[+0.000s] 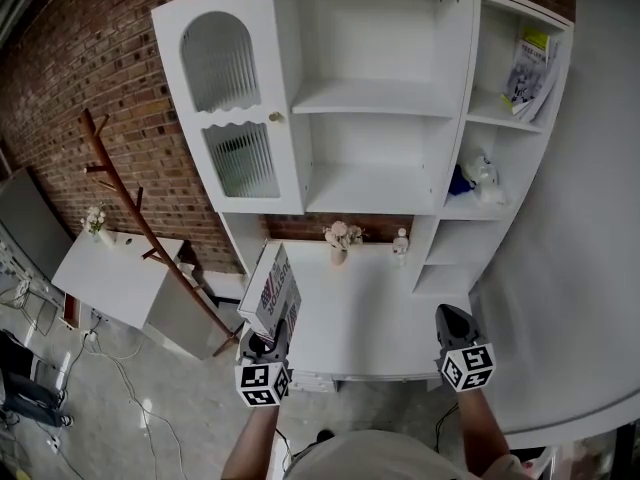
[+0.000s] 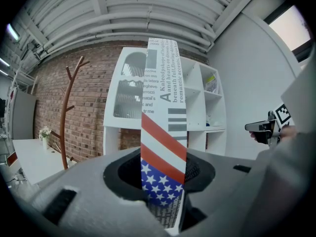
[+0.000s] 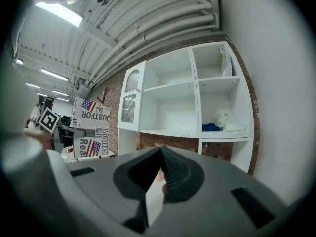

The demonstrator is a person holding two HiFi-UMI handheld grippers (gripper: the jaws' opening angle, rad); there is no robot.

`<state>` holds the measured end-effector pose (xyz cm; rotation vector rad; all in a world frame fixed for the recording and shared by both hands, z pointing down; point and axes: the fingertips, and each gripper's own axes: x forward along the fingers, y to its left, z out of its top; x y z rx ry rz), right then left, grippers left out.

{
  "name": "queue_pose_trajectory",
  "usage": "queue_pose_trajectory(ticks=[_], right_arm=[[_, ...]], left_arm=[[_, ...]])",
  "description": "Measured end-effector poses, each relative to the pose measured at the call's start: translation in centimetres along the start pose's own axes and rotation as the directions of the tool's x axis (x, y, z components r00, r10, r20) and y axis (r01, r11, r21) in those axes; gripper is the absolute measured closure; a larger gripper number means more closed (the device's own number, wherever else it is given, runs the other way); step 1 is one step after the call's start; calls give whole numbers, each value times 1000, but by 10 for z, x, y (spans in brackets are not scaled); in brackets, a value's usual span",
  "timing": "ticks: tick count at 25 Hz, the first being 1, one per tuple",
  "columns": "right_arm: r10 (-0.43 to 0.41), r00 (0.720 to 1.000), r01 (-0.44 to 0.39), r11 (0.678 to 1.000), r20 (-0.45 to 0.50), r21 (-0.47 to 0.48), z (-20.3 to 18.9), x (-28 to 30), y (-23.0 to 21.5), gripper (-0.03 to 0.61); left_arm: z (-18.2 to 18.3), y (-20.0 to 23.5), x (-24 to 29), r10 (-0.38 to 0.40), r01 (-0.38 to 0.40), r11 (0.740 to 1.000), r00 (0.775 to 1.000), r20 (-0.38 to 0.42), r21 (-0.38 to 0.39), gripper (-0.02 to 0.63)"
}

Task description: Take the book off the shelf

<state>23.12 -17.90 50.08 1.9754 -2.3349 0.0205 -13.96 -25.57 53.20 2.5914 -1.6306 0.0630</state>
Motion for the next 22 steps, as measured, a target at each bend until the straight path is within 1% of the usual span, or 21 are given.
queue_pose_trajectory(ticks=[22], right_arm=[[24,999,-24,1000,23,10,4,-2,-3,551]], left_arm=[[0,-10,-4,17,-17,1000,1000,10,-13,448]])
